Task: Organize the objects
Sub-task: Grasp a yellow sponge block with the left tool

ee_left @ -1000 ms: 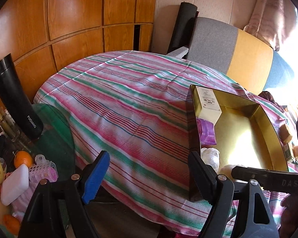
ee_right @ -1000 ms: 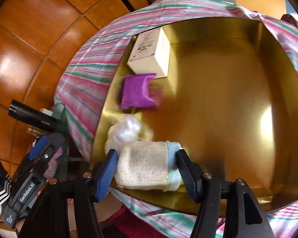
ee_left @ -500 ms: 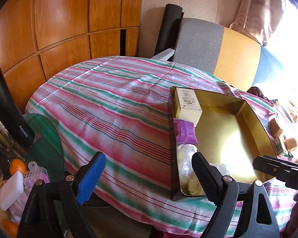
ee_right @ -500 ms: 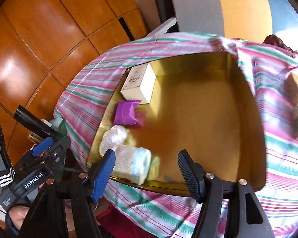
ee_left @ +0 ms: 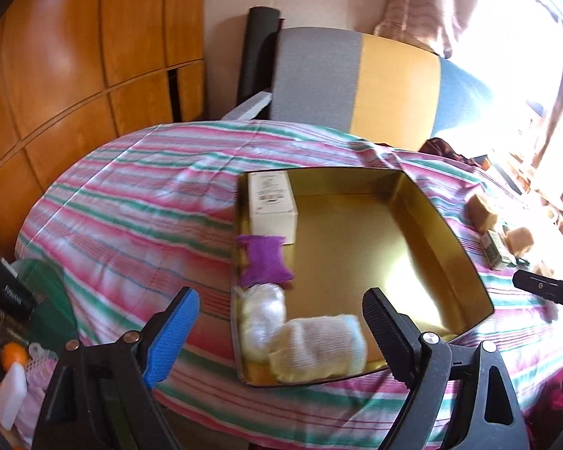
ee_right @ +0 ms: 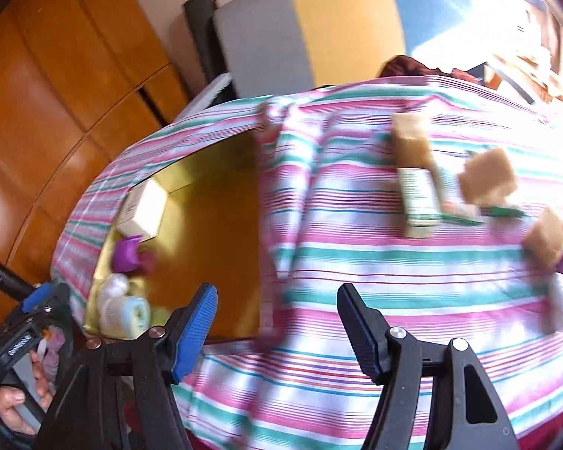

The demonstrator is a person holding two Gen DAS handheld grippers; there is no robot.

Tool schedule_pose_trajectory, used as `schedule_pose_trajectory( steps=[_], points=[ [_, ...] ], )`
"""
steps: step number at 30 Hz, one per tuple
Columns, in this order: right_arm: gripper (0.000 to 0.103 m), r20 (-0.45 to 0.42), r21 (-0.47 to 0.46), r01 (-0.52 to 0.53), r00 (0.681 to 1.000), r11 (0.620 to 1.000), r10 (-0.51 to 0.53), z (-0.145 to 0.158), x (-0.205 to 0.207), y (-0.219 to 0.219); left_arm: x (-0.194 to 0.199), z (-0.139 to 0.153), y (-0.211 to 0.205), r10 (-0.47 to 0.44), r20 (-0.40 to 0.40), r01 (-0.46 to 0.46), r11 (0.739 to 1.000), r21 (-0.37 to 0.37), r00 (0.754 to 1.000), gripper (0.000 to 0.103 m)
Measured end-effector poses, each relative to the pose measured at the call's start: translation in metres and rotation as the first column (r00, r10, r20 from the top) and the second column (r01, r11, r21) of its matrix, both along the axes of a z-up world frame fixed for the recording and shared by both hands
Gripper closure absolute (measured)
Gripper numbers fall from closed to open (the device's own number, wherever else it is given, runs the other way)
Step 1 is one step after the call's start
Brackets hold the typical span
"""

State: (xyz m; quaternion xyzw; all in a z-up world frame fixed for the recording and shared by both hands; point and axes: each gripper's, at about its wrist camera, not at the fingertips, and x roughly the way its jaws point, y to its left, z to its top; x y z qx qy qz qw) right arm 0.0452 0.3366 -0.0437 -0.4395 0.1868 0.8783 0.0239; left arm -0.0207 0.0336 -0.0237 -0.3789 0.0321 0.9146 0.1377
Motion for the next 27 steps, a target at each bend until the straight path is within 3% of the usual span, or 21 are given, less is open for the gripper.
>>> schedule_pose_trajectory(
  steps=[6, 14, 18, 27],
  points=[
    [0.036, 0.019, 0.025, 0.21, 0.977, 0.977, -0.211, 0.0, 0.031, 0.091, -0.001, 0.013, 0.053, -0.133, -0.006, 0.133, 0.991, -0.008, 0.991, 0.013],
    [0.036, -0.033, 0.026, 0.49, 0.871, 0.871, -0.489, 0.005, 0.071, 0.205, -0.01, 0.035, 0.144, -0.319, 0.009, 0.319, 0.948, 0.011, 0.948, 0.013],
    [0.036, -0.045, -0.049, 0.533, 0.843, 0.844, -0.535, -0.007, 0.083, 0.225, -0.024, 0.038, 0.2, -0.386, 0.044, 0.385, 0.922, 0.024, 0.921, 0.014],
    [0.036, -0.037, -0.116, 0.486, 0.87, 0.866, -0.492, -0.012, 0.082, 0.223, -0.07, 0.006, 0.327, -0.463, 0.154, 0.471, 0.882, -0.017, 0.873, 0.015]
  ],
)
